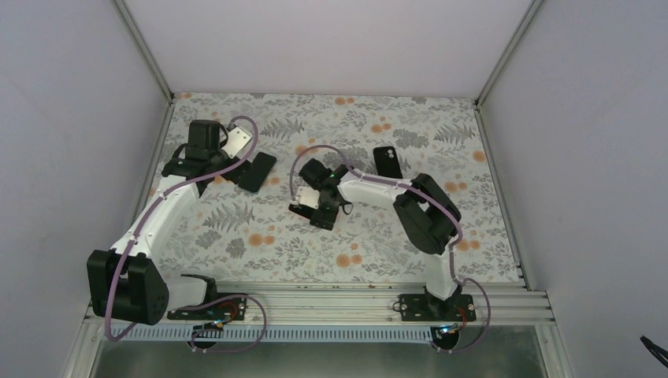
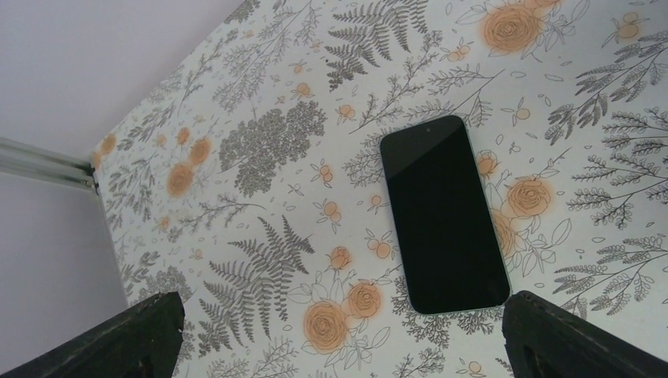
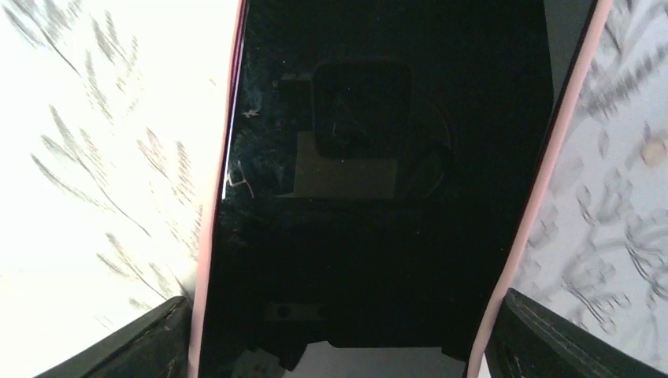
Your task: Take the phone out of the phone case
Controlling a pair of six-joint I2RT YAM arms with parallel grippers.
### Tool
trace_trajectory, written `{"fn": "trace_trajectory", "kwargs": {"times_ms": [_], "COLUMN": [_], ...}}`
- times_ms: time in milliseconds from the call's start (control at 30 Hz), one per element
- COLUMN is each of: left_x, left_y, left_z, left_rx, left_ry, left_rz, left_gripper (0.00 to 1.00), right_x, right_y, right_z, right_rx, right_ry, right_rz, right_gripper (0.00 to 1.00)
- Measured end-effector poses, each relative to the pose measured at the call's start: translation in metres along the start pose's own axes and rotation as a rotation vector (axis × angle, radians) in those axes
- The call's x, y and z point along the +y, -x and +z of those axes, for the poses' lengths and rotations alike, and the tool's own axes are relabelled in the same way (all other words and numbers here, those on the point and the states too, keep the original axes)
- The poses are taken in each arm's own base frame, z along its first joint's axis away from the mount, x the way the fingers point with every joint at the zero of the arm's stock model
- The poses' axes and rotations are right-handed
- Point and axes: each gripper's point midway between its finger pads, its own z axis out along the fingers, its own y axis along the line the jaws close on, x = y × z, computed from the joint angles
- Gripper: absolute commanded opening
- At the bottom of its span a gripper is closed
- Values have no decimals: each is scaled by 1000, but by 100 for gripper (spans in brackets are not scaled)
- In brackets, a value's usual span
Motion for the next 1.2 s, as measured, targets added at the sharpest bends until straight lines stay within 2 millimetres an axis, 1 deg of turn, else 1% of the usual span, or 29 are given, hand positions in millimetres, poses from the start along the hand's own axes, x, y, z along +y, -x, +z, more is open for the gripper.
{"fn": "trace_trajectory", "kwargs": {"times_ms": [100, 233, 333, 433, 533, 633, 767, 867, 1033, 1200], "left_x": [-3, -15, -35, -65, -94, -112, -124, -131, -139, -141], "left_y": [1, 1, 3, -1, -3, 2, 13, 12, 9, 9], "left_z": [0, 3, 8, 13, 10, 3, -3, -1, 0, -1], "left_rx": [-7, -22, -38, -36, -43, -66, -111, -114, -107, -114], "left_ry": [-17, -77, -192, -357, -528, -652, -761, -816, -872, -883], "left_rz": [0, -4, -17, -31, -45, -53, -57, -70, -82, -78], "left_gripper": [100, 100, 100, 100, 100, 100, 100, 100, 100, 100], "right_x": [-15, -27, -34, -40, -43, -49, -56, -57, -58, -59], "right_y": [-19, -29, -34, -35, -35, -31, -24, -21, -27, -37], "right_z": [-3, -5, -7, -11, -21, -35, -52, -55, -50, -32], "right_rx": [23, 27, 29, 12, -22, -73, -131, -147, -121, -67], "right_ry": [-4, -28, -72, -122, -166, -217, -277, -297, -305, -287], "right_rz": [-14, -34, -46, -47, -43, -37, -31, -33, -32, -18], "right_gripper": [79, 77, 77, 77, 76, 76, 76, 77, 77, 77]}}
